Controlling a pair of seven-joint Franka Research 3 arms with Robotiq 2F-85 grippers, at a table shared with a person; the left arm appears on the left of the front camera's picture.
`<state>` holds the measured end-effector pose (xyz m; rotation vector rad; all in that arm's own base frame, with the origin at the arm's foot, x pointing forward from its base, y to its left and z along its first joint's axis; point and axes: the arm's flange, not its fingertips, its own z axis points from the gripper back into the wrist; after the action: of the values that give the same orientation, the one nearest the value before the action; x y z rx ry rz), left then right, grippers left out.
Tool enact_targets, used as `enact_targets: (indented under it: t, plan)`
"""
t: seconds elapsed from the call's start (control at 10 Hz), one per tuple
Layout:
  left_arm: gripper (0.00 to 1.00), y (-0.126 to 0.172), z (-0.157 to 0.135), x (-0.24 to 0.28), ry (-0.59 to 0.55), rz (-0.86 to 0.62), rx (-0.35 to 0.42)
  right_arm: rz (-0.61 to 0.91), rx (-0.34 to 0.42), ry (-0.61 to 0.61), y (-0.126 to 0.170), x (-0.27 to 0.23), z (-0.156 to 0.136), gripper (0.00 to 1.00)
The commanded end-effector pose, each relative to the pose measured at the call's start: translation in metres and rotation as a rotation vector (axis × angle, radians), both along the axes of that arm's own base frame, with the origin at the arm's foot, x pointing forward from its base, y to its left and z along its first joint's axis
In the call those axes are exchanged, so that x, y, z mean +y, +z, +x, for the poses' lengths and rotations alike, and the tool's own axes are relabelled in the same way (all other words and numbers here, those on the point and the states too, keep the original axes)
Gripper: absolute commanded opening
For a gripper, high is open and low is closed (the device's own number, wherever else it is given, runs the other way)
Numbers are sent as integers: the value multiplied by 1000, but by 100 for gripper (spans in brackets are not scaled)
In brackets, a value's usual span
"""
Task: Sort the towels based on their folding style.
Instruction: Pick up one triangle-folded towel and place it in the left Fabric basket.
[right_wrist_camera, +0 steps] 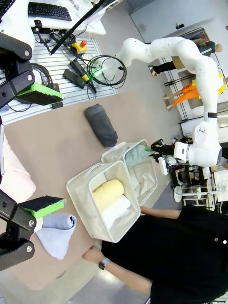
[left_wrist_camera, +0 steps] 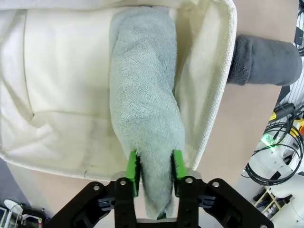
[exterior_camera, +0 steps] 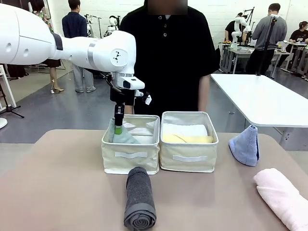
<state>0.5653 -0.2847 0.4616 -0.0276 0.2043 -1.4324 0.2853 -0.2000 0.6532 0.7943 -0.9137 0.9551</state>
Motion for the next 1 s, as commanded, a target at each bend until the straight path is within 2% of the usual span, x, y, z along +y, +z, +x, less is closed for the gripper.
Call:
enact_targets:
  t: [0.0, 0.1, 0.7, 0.9]
  plan:
    - [77, -4, -3, 3, -34, 11, -15, 12, -12, 9, 1, -2, 0, 100]
    - [100, -5, -3, 3, -35, 17, -15, 12, -12, 9, 1, -2, 0, 100]
    - [100, -4, -5, 3, -39, 34, -25, 12, -12, 9, 1, -2, 0, 100]
    - [100, 19, -14, 10, -45, 12, -36, 12, -12, 9, 1, -2, 0, 100]
